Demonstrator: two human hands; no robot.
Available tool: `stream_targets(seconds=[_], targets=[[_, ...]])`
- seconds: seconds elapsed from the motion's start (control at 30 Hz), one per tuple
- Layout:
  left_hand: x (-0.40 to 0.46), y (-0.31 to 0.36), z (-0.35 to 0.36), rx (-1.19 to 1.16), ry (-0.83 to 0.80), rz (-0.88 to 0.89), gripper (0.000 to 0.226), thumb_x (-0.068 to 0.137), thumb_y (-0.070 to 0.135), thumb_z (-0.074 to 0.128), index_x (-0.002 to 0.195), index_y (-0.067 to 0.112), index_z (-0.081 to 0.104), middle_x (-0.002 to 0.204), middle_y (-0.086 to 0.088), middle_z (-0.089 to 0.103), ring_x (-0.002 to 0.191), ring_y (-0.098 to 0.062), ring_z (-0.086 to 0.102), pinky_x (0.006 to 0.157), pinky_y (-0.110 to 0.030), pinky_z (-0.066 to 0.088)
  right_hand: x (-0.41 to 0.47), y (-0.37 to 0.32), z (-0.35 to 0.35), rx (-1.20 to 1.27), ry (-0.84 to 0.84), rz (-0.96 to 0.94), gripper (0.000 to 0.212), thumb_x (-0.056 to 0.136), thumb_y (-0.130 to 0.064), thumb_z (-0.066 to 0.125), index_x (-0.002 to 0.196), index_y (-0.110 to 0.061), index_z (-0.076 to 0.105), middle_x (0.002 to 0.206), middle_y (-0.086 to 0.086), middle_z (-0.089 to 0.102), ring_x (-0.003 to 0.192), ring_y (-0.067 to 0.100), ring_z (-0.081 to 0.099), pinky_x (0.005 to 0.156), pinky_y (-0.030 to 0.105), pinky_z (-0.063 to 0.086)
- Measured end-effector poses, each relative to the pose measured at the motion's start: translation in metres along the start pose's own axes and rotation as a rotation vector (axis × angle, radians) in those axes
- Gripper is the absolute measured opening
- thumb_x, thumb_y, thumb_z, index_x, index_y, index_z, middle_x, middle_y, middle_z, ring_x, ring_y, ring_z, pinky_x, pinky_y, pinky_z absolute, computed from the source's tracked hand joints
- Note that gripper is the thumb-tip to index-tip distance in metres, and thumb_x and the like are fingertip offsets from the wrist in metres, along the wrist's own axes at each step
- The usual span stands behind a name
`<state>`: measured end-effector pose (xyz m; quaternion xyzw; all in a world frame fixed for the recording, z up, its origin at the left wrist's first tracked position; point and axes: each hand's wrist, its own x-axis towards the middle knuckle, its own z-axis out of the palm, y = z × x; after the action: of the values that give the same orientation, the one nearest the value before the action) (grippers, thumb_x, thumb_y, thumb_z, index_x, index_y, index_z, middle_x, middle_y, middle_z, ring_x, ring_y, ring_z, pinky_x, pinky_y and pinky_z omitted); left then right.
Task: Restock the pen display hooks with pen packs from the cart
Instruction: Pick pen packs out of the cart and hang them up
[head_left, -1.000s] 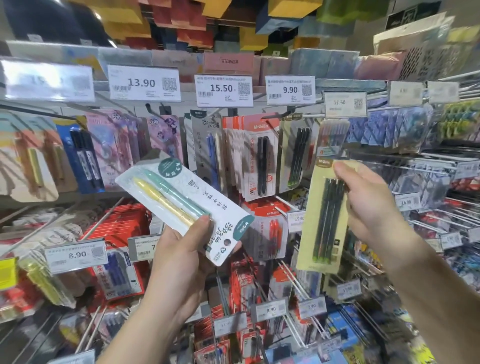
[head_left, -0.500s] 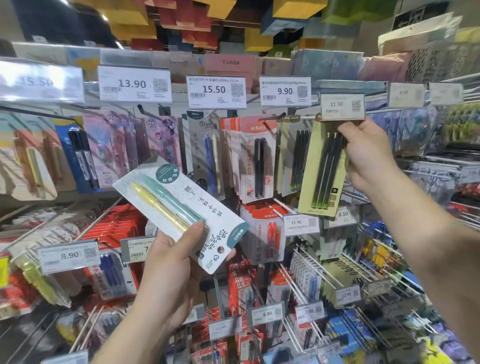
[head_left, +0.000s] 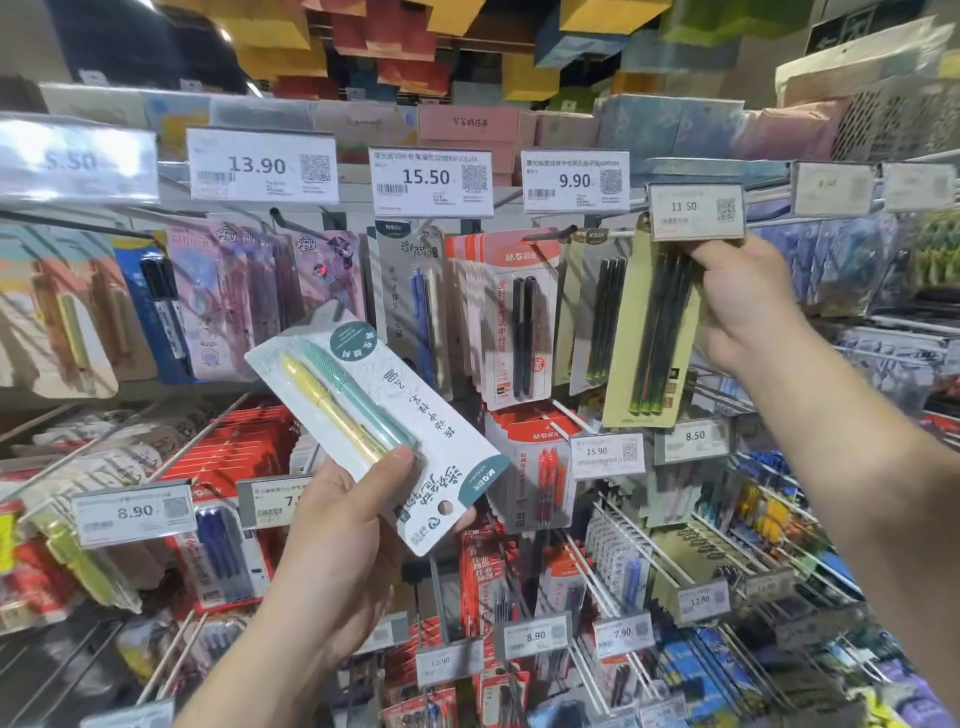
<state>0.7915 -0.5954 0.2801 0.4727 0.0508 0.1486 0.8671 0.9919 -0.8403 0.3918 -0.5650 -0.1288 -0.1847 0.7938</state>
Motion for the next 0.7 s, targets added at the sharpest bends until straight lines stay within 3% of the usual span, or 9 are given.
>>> stream_targets(seconds=[0.27,0.4,0.57,0.7], targets=[[0.001,0.0,0.003,0.072,-0.07,-0.047,0.032,0.091,0.015,0.06,0.123,0.018,0.065,0.112,-0.013,0.078,0.085,-0.033,0.078,0.045,-0.042,0.061,0.004,0.002,-0.001,0.043,-0.074,0.037,0.025,0.096,-0.003,0.066,0.12,-0.01,0.07,0.11,0.009,0.078,0.102,0.025,0.075,0.088,0.049,0.062],[0.001,0.0,0.002,0.087,-0.104,-0.067,0.038,0.088,0.015,0.061,0.125,0.017,0.065,0.114,-0.015,0.077,0.085,-0.037,0.077,0.043,-0.042,0.06,0.006,0.007,0.0,0.033,-0.074,0.04,0.022,0.097,-0.006,0.066,0.117,-0.013,0.069,0.103,0.003,0.08,0.097,0.021,0.076,0.089,0.049,0.061],[0.002,0.002,-0.001,0.129,-0.146,-0.069,0.04,0.086,0.016,0.062,0.126,0.016,0.064,0.115,-0.016,0.076,0.084,-0.039,0.076,0.043,-0.04,0.06,0.018,0.015,0.004,-0.013,-0.041,0.037,0.03,0.096,-0.007,0.068,0.125,-0.013,0.068,0.116,0.0,0.077,0.112,0.02,0.071,0.105,0.049,0.053],[0.004,0.004,-0.009,0.199,-0.169,-0.058,0.04,0.089,0.017,0.063,0.129,0.016,0.062,0.115,-0.019,0.076,0.082,-0.043,0.07,0.042,-0.037,0.057,0.031,0.029,0.01,-0.125,0.011,0.035,0.031,0.096,-0.018,0.07,0.126,-0.017,0.069,0.122,-0.003,0.074,0.118,0.021,0.066,0.101,0.042,0.053]])
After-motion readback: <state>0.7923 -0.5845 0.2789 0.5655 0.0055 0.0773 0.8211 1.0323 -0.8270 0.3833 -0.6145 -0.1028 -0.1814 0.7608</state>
